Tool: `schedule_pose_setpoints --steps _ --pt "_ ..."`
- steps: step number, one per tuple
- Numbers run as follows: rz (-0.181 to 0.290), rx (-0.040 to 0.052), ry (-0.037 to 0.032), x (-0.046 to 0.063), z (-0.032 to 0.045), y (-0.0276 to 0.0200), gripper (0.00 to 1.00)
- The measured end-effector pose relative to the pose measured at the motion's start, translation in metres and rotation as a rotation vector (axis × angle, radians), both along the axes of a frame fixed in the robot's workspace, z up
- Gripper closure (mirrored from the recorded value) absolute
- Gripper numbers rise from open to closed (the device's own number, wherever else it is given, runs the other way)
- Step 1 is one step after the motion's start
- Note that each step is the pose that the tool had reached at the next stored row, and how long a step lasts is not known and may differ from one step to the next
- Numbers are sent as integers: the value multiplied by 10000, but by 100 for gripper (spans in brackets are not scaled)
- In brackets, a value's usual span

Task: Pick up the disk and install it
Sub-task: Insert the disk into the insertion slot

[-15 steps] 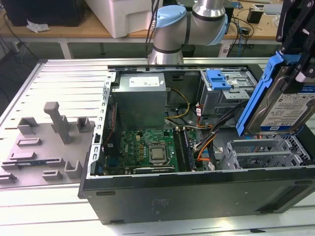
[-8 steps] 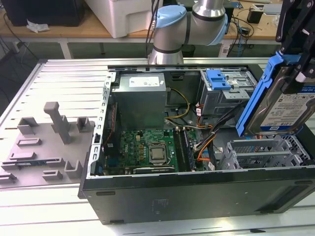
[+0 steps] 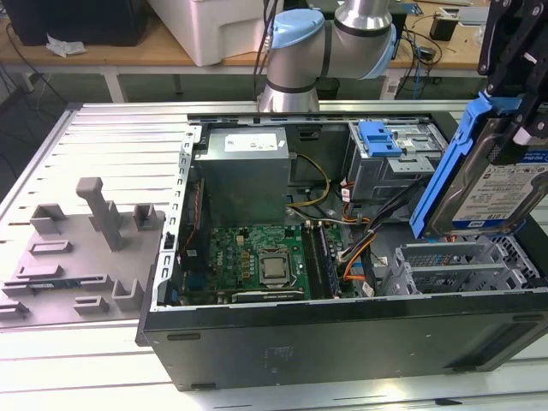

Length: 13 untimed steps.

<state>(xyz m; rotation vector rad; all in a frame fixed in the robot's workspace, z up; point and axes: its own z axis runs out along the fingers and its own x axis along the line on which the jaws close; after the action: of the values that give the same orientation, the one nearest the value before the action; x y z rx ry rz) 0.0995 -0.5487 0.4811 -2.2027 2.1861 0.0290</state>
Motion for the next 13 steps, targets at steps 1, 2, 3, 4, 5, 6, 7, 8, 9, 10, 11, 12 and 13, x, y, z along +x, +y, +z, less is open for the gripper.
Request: schedule_pose_setpoints --steps 1,2,3,4,5,6,7,8,9,10,11,12,13 --pt "10 0 1 0 -3 0 64" --pt "19 -1 0 0 -6 0 64" --pt "39 0 0 0 -12 -1 64" --pt "62 0 0 0 -18 -2 64" --pt "93 -1 1 0 -24 -6 64" --pt "122 0 0 0 -30 -10 64" --pt "153 1 0 0 -36 -16 64" --pt "185 1 1 0 -41 -21 64" --pt "214 0 0 0 -47 -26 64" --pt "222 2 0 0 -51 -30 64" --pt "230 2 0 1 -59 -37 64" --pt "234 0 1 3 -63 -43 64" --pt "233 1 1 7 -69 -47 64"
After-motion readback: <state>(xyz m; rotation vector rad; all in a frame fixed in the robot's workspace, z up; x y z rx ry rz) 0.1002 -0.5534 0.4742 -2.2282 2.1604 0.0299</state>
